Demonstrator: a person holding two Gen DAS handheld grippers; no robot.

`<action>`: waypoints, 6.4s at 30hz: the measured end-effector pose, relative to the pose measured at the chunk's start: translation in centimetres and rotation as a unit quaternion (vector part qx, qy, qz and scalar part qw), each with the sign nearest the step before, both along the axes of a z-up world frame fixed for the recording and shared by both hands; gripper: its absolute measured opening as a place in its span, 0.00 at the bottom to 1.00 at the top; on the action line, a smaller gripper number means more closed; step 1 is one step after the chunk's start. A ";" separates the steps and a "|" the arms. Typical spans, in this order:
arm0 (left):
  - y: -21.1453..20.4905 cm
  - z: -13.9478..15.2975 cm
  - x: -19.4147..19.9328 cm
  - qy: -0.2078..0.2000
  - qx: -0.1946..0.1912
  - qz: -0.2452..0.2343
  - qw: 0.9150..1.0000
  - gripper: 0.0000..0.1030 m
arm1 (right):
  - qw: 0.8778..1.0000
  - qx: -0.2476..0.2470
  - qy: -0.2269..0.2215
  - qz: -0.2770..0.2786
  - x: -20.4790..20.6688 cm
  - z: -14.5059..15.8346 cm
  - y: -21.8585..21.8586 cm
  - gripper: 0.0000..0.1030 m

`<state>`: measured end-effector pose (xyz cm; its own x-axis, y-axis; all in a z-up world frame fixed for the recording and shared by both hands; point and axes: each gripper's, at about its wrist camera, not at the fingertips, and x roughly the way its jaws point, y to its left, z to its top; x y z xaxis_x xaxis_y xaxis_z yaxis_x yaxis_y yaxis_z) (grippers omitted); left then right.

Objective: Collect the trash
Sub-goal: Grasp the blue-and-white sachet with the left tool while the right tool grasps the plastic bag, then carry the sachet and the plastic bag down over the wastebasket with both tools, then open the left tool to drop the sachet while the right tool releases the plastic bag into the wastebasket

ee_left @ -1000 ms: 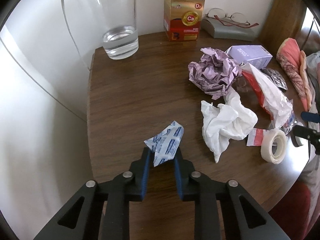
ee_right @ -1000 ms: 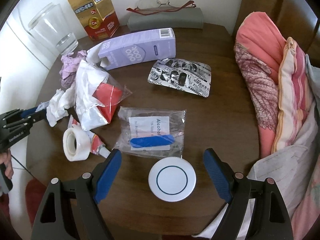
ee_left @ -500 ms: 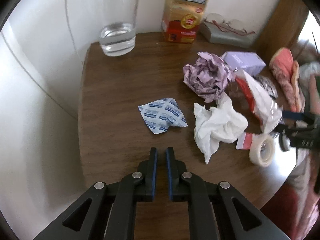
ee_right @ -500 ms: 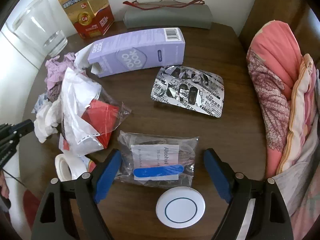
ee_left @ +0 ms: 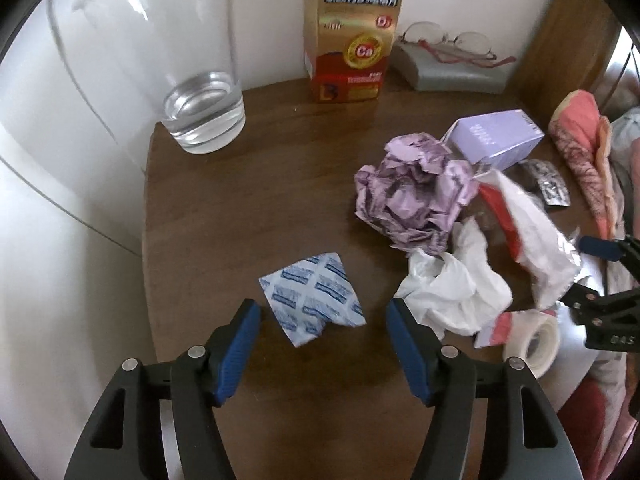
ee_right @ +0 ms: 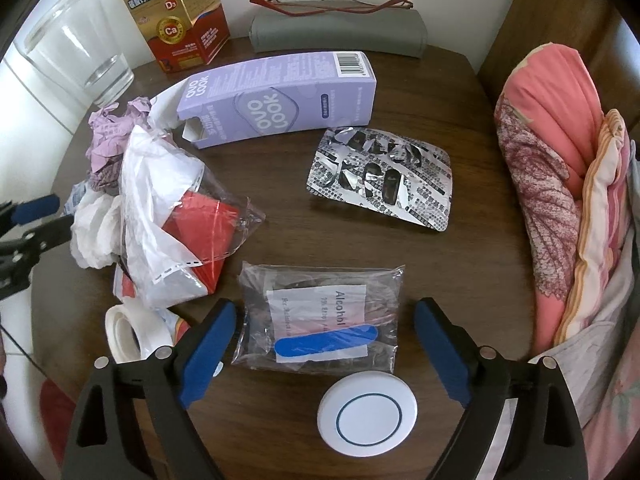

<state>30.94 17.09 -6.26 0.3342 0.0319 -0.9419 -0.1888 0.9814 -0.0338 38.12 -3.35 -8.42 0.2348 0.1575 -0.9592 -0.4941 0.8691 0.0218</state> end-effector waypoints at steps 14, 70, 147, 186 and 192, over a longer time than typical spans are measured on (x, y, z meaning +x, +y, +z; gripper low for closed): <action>-1.1 -0.4 1.6 -0.032 0.027 -0.041 0.998 0.36 | 1.000 -0.001 0.005 0.012 0.2 -0.1 -0.1 0.91; -5.7 7.7 -19.4 -0.141 -0.078 -0.012 0.987 0.14 | 0.974 0.221 -0.013 0.050 -12.0 9.6 -7.0 0.43; -17.7 -15.2 -19.1 0.103 -0.104 -0.015 0.989 0.85 | 0.952 0.284 0.115 -0.007 -23.0 -0.9 -15.1 0.43; -13.1 -7.7 -25.9 0.054 -0.026 0.030 0.998 0.88 | 0.972 0.077 0.203 0.091 -21.2 -12.6 -1.4 0.77; -13.4 -7.3 -26.0 0.047 -0.023 0.028 0.998 0.88 | 0.971 0.096 0.203 0.087 -21.1 -10.9 -2.6 0.77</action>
